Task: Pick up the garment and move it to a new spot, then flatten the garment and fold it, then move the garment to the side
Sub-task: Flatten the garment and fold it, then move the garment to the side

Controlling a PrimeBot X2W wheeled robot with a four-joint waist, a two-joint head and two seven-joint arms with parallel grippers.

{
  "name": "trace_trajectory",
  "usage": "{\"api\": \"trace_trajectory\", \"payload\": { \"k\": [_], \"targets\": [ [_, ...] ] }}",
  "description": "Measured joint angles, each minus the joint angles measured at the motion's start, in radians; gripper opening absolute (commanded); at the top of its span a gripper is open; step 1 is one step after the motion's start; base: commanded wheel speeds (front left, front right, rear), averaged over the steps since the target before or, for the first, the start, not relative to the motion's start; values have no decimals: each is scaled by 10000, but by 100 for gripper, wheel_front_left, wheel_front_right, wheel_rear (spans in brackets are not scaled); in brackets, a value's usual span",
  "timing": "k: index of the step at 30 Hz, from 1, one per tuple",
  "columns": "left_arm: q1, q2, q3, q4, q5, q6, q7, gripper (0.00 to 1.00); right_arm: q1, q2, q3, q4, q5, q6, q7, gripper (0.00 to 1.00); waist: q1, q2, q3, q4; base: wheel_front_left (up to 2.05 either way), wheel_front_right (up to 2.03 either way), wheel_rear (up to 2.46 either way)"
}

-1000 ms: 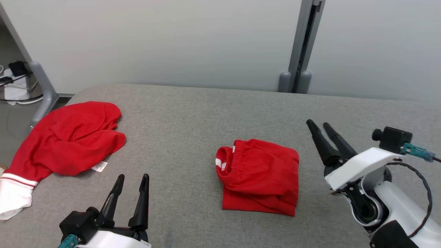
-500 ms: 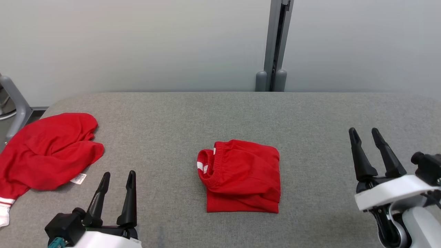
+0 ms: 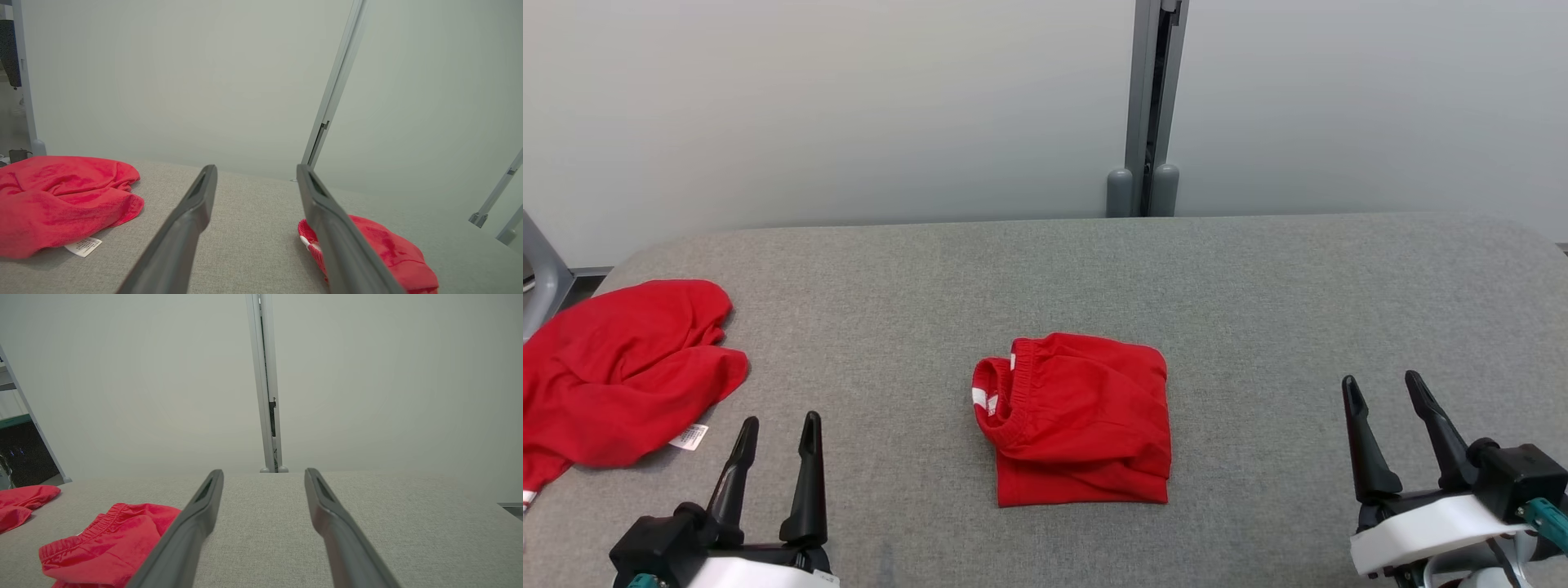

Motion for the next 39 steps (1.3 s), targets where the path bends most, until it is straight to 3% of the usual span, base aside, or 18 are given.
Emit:
{"api": "trace_trajectory", "payload": {
  "k": [17, 24, 31, 39],
  "targets": [
    [39, -8, -36, 144, 219, 0, 0, 100, 28, 374, -150, 25, -587, 0, 0, 100, 0, 0, -83, -50, 0, 0, 0],
    [37, -10, -58, 192, 211, 0, 0, 100, -428, 286, 662, 437, -445, 2, 0, 100, 0, 0, -20, 24, 0, 0, 0],
    [-131, -21, -257, 203, 92, 0, 0, 100, -1873, 167, 1854, 2111, 360, 2, 644, 100, 0, 0, 110, 340, 0, 0, 0],
    [-142, -19, -380, 314, -29, 0, 0, 100, -3029, 136, 2295, 4255, 1377, 2, 1235, 100, 0, 0, 299, 1081, 0, 0, 0]
  ]
}}
